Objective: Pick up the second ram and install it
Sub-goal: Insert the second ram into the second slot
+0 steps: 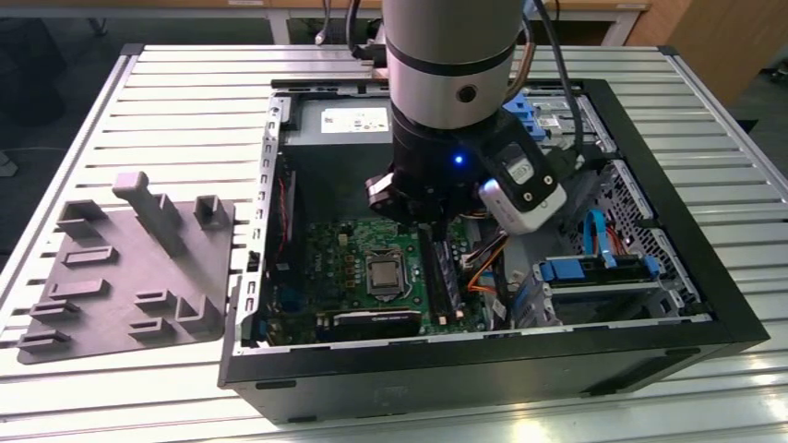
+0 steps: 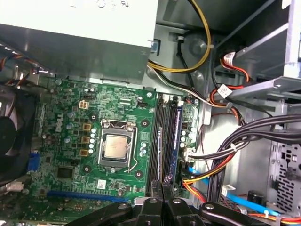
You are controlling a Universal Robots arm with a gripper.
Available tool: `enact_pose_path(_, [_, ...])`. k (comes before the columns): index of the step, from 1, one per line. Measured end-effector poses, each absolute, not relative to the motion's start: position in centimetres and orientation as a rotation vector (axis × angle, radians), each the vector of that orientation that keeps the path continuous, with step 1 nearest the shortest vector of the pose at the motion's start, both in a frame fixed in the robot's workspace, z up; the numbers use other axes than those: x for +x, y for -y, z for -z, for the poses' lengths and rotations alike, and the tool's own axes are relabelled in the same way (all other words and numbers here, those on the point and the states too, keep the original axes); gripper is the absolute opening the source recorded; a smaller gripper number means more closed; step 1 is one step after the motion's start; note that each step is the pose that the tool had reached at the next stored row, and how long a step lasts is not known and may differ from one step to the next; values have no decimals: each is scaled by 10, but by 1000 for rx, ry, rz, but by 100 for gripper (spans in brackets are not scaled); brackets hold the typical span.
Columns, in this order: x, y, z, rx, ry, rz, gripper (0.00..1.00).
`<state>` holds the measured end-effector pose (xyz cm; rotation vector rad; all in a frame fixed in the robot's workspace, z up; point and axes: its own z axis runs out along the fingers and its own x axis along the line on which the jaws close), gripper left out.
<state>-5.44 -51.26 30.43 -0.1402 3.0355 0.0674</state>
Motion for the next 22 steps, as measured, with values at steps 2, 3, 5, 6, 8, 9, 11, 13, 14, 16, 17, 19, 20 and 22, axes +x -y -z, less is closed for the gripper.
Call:
enact_pose_path(2, [-54,513,-304,-122,-3036,-67,11])
enact_pose_path(3, [-54,513,-304,-112,-3036,-66,11])
enact_pose_path(5, [-54,513,-304,-93,-3037,-65,11])
enact_pose_path(6, [-54,513,-304,-86,-3037,-65,11])
enact_pose_path(8, [-54,512,-304,-80,-3037,-64,11])
enact_pose_path(9, [-54,512,-304,-79,-3037,-64,11])
enact_pose_path(11, [-54,510,-304,-77,-3037,-64,11])
enact_pose_path(13, [-54,509,-304,-75,-3037,-64,11])
enact_pose_path(14, [-54,508,-304,-73,-3037,-64,11])
enact_pose_path(16, [-54,507,-304,-69,-3037,-64,11])
enact_pose_path(17, [-54,506,-304,-65,-3037,-64,11])
enact_pose_path(19, [-54,506,-303,-57,-3037,-64,11])
enact_pose_path(20, [-54,506,-303,-55,-3037,-63,11])
enact_pose_path(22, [-54,506,-303,-55,-3037,-63,11])
